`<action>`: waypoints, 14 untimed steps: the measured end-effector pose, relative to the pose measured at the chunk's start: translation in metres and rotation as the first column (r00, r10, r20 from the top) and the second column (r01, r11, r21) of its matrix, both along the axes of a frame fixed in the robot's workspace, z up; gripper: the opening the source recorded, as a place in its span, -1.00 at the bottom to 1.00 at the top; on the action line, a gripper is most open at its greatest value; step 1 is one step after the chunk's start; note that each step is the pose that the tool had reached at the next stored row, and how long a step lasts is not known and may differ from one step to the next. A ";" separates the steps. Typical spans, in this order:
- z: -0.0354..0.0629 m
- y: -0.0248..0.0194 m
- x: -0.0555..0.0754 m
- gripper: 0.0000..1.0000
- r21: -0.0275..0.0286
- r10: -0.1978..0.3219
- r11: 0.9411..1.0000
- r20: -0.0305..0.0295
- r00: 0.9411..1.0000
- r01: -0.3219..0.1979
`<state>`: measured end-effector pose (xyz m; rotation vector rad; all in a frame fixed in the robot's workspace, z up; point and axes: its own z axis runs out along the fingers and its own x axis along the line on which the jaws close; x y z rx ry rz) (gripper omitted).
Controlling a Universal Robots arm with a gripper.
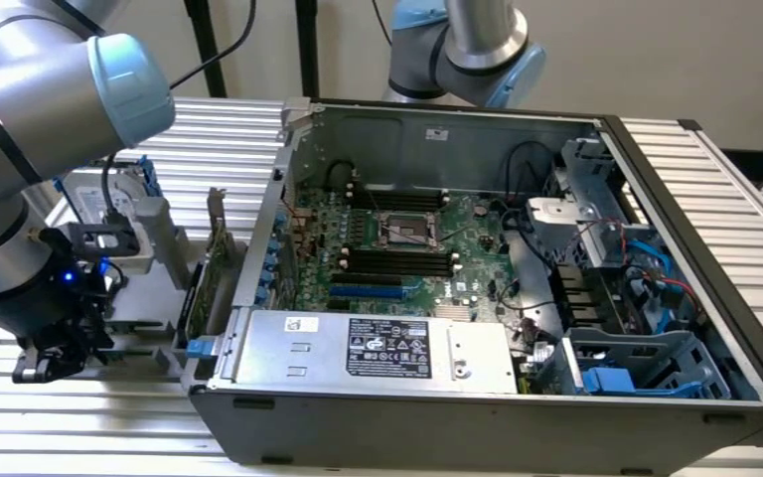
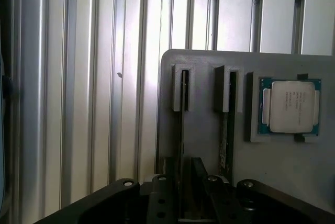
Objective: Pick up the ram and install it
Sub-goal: 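Pick up the ram and move it above insertion slot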
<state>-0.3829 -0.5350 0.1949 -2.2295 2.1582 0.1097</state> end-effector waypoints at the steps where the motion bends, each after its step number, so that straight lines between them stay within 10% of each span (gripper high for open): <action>1: -0.0001 0.0000 0.000 -0.46 0.000 0.000 1.000 0.000 1.000 0.000; 14: -0.0003 0.0000 0.000 -0.73 0.000 0.000 1.000 0.000 1.000 0.000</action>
